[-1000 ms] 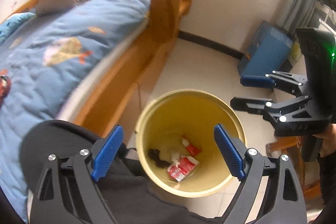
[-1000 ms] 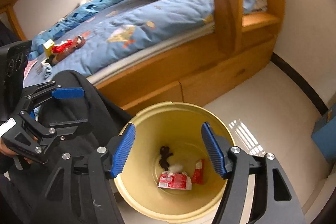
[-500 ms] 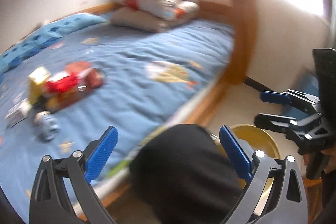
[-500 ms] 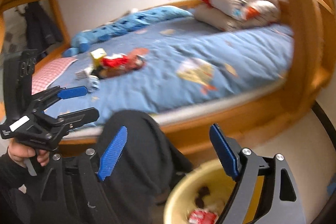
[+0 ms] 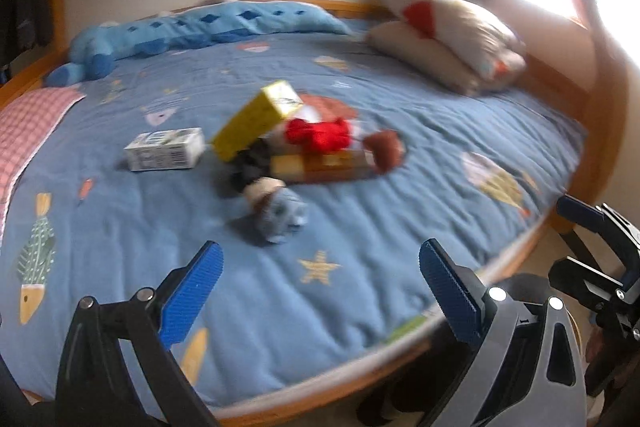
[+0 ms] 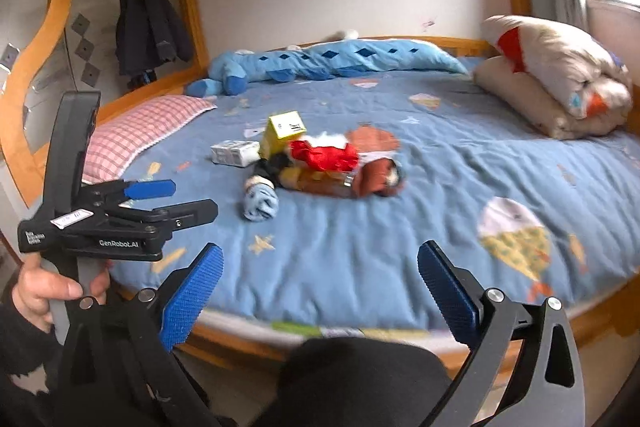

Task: Collect trash
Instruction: 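Move both tools back over the bed toward the glove and bottle, then grasp the knit glove with the left tool while the right tool grasps the glass bottle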

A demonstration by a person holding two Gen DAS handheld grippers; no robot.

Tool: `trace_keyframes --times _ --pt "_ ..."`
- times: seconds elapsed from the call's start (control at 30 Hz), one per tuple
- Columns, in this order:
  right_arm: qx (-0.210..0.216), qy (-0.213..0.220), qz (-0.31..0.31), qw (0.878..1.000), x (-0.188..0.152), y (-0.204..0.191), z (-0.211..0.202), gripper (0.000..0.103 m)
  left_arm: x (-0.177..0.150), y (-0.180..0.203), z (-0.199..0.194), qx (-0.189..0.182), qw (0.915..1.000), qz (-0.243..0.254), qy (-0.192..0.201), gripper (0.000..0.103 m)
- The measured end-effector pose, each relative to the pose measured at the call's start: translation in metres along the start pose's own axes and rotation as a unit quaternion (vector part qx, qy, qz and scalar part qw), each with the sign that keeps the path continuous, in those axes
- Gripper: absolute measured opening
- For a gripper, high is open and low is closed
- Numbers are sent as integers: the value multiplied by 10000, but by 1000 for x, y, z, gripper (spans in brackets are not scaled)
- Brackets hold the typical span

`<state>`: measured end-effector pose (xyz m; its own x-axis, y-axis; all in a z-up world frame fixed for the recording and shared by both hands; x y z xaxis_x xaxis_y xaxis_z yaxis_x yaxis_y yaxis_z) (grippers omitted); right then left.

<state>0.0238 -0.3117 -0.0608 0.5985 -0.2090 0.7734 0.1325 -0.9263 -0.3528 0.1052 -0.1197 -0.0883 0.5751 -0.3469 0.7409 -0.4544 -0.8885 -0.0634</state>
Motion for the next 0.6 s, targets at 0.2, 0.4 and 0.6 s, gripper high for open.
trace_keyframes --times 0.2,0.4,0.6 --pt "252 -267 198 9991 12 -4 44 95 1 -35 42 507 9967 -585 -243 98" --pt "467 -436 290 9975 21 -4 74 95 3 -41 101 662 9917 -803 -750 98" --pt "537 -608 195 9965 32 -1 95 95 5 -41 142 684 9881 -946 -998 66"
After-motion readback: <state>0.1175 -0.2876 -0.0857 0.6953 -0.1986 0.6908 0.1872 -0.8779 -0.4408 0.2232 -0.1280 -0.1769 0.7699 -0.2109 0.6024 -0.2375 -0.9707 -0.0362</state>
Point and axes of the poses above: each gripper's, at about its wrist camera, not at the fingertips, and z roughly the way its jaws point, y to its right, x to its top, the point moved 3 cm from there along z, roughly the way its jaws point, and after that the axes turned 10 degrees about z, right-handed, at the moved point
